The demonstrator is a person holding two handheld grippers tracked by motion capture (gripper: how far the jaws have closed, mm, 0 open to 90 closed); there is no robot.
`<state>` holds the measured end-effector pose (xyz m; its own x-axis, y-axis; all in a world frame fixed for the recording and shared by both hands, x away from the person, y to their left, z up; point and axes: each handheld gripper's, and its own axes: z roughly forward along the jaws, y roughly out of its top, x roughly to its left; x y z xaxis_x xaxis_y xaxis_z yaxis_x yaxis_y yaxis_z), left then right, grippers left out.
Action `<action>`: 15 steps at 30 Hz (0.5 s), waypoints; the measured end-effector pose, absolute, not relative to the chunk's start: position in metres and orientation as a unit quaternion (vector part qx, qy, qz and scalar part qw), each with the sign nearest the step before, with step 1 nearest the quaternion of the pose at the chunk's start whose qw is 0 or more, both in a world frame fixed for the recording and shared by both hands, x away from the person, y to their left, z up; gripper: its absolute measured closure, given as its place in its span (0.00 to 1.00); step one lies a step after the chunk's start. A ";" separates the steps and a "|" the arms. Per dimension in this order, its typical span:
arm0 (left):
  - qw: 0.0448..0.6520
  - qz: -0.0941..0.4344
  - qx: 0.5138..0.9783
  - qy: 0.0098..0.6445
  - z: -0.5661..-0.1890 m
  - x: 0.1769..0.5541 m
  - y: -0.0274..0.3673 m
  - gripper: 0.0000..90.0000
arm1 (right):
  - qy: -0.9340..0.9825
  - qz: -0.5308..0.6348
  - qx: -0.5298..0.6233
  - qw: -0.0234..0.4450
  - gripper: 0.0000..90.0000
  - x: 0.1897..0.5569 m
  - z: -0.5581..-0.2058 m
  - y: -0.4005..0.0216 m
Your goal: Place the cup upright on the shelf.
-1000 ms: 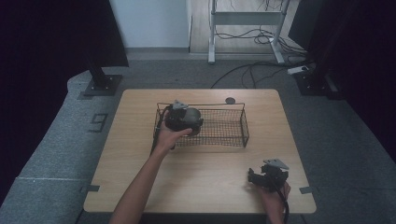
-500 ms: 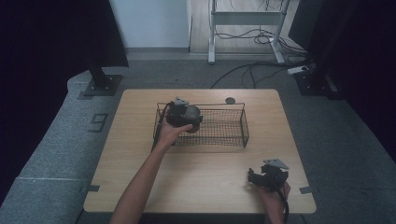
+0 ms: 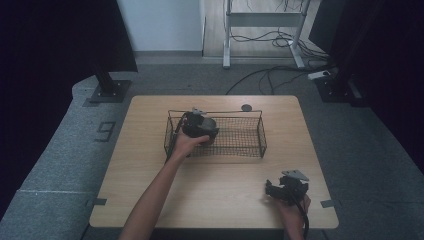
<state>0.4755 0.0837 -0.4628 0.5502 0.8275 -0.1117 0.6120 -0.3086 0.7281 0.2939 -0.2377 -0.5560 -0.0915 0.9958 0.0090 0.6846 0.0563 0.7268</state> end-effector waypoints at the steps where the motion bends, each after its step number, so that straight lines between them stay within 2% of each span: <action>1: 0.373 0.143 0.797 0.454 -0.464 0.476 0.083 0.16 | 0.677 0.295 0.620 0.263 0.06 0.294 -0.556 -0.238; 15: 0.338 0.138 0.806 0.465 -0.473 0.479 0.079 0.16 | 0.680 0.296 0.617 0.263 0.07 0.294 -0.556 -0.238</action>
